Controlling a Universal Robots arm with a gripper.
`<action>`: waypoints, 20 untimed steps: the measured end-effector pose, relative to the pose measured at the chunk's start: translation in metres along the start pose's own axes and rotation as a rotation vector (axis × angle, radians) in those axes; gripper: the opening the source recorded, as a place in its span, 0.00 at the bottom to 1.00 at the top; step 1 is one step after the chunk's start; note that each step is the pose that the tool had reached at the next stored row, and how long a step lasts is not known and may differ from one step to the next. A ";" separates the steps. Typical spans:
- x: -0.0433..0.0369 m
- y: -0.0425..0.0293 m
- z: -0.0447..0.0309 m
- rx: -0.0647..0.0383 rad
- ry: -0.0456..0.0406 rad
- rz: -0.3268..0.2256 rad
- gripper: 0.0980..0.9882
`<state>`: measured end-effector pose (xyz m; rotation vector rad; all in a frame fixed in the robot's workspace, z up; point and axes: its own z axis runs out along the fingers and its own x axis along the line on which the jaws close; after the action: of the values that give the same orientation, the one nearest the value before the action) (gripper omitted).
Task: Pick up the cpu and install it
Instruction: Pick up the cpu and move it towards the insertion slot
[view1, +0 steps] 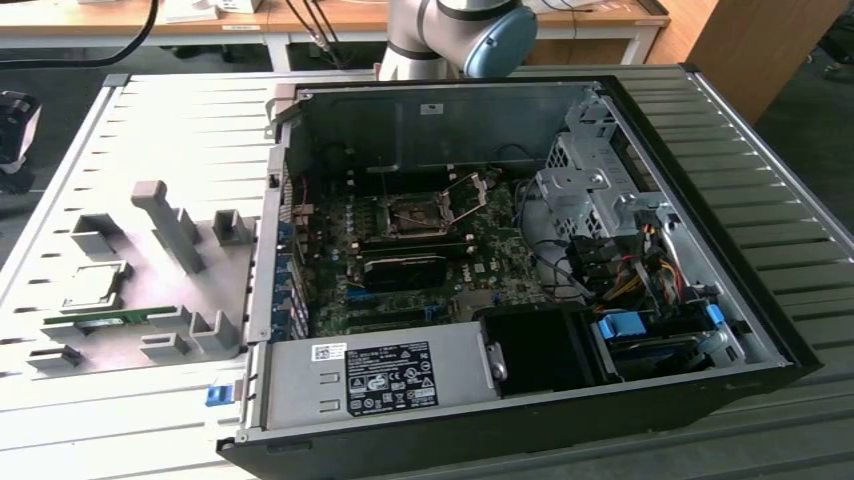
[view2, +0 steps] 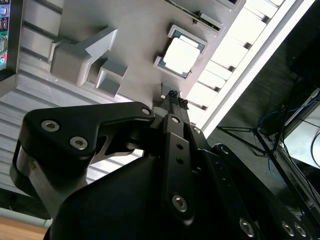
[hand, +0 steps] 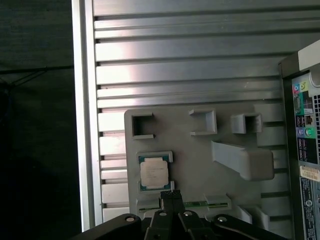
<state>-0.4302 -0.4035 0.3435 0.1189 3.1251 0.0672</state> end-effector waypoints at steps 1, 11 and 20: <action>0.0000 0.0000 0.0003 0.000 0.0001 0.000 0.01; 0.0001 -0.0002 0.0040 0.000 0.0000 0.000 0.01; 0.0004 -0.0034 0.0104 0.000 0.0005 -0.001 0.01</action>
<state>-0.4307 -0.4064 0.3330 0.1170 3.1256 0.0671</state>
